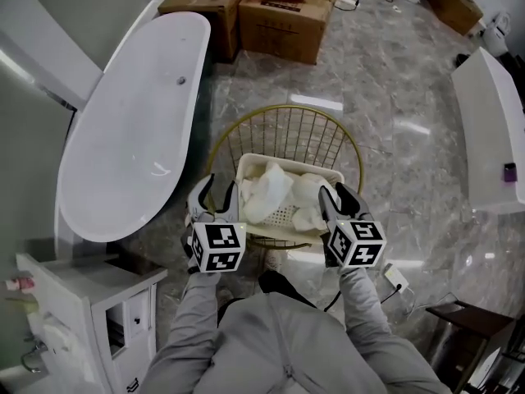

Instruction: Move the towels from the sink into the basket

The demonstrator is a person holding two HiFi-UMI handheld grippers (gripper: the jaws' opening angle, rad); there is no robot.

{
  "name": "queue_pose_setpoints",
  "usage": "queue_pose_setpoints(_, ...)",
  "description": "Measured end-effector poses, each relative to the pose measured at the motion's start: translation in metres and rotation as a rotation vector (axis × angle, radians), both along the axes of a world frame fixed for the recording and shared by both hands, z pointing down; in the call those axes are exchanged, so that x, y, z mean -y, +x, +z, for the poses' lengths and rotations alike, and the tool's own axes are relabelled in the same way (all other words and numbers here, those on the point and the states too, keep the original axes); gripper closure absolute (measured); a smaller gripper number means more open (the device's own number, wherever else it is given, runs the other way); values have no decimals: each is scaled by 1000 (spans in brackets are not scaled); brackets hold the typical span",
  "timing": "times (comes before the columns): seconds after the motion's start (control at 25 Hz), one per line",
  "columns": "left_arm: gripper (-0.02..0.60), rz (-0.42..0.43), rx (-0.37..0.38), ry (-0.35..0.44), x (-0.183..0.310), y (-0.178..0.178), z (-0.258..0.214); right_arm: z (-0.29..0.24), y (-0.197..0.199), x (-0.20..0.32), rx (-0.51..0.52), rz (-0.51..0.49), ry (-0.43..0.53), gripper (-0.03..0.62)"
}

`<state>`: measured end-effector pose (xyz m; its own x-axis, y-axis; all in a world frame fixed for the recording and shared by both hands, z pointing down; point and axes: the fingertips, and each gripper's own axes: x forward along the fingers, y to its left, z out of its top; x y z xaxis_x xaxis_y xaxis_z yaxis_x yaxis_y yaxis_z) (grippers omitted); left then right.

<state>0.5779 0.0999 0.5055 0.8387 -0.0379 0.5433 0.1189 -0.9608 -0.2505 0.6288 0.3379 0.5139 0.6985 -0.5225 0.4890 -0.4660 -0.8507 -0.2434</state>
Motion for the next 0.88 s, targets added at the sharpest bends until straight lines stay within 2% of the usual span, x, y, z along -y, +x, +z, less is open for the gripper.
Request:
queue_pose_setpoints(0.24,373,-67,-105,-8,21,-24,-41,-37,-2,17,-81,-25,35,450)
queue_pose_setpoints(0.44,373,-150,-203,36,56,-73,-83,-73,-22,55,-163,-96,65,450)
queue_pose_setpoints(0.64,373,-310,-273,94,118,-162,-118,-100,-62,124,-219,-227,90,450)
queue_pose_setpoints(0.88,373,-546,-316,133,193,-313,-141,-122,-154,228,-256,-431,132,450)
